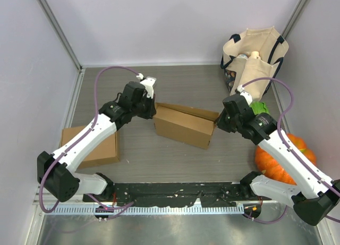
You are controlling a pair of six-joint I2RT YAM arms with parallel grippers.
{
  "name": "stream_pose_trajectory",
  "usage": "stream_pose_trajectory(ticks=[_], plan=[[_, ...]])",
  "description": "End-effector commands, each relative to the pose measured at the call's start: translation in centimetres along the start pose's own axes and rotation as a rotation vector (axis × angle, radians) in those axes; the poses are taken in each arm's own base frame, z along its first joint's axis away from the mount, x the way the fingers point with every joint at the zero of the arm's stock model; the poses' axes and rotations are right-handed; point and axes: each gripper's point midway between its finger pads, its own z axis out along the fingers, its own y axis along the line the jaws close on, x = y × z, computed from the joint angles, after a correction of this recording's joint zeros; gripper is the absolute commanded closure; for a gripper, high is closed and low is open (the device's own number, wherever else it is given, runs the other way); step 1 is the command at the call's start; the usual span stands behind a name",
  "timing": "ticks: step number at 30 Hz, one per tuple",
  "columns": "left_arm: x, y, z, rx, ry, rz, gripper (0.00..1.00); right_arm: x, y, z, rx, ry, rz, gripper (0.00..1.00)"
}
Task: Fold the paper box
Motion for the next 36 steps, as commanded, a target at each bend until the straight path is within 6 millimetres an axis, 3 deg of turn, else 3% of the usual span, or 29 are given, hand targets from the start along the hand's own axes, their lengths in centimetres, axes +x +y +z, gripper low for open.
stream_pose_trajectory(ticks=[1,9,13,22,29,36], plan=[[0.6,-1.7,-0.5,0.080,0.014,-0.014,1.00,0.5,1.8,0.2,-0.065,0.026,0.065,0.99],[0.7,-1.8,-0.3,0.083,0.013,-0.022,1.00,1.0,0.0,1.5,-0.028,-0.017,0.032,0.99],[0.7,-1.8,-0.3,0.084,0.015,-0.025,1.00,0.7,-0.3,1.8,-0.019,-0.066,0.051,0.99],[1.1,-1.7,-0.2,0.080,0.019,-0.025,1.00,0.9,-0.1,1.5,0.016,-0.186,-0.116,0.99],[1.5,-1.6,-0.1,0.080,0.027,-0.027,1.00,2.1,-1.3,2.0,0.019,-0.181,-0.186,0.99],[2.1,-1.3,-0.1,0.074,0.005,-0.037,1.00,4.3,-0.1,3.0,-0.084,-0.151,-0.158,0.98]])
